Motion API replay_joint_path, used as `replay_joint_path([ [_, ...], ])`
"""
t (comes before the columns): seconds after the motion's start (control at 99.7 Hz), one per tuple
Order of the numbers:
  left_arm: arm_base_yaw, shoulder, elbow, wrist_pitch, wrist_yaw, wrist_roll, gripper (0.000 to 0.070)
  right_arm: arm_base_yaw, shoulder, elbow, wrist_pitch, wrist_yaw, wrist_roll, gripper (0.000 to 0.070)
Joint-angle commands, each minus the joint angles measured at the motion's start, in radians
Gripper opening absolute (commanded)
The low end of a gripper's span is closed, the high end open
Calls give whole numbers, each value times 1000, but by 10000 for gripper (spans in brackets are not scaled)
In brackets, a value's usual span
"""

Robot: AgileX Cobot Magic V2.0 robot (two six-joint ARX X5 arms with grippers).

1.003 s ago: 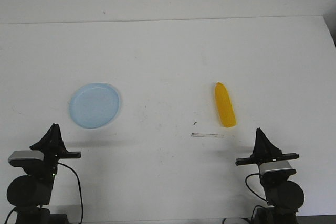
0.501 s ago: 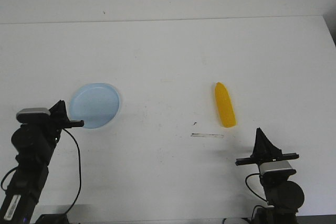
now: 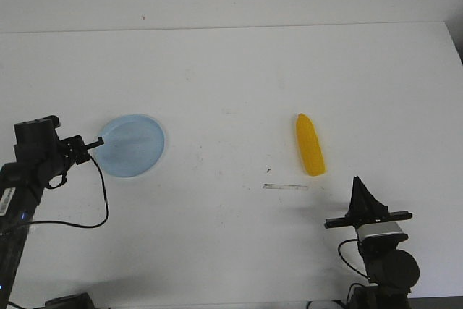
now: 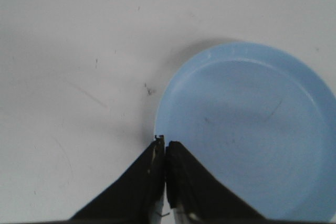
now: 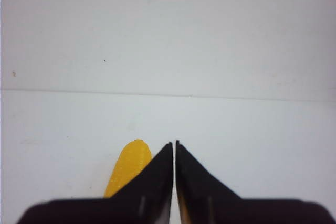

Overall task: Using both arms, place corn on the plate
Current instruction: 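Reach the left gripper forward to the edge of the light blue plate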

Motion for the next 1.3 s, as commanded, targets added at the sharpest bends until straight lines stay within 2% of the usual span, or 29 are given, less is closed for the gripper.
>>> replay_joint_path([
  [0.0,33,46,38,-63,53,-25,2,0,0,-2,10,0,14,5],
  [0.201,128,140,47,-117,221,-26,20,0,0,-2,10,0,14,5],
  [0.321,154,188,47,-125,257,-34,178,0,0,-2,10,0,14,5],
  [0.381,157,208,47,-119,277,-34,218,0,0,-2,10,0,14,5],
  [0.622,143,262,47,-62,306,-72,217,0,0,-2,10,0,14,5],
  [1.294,106,340,46,10,305,-72,211,0,0,-2,10,0,14,5],
])
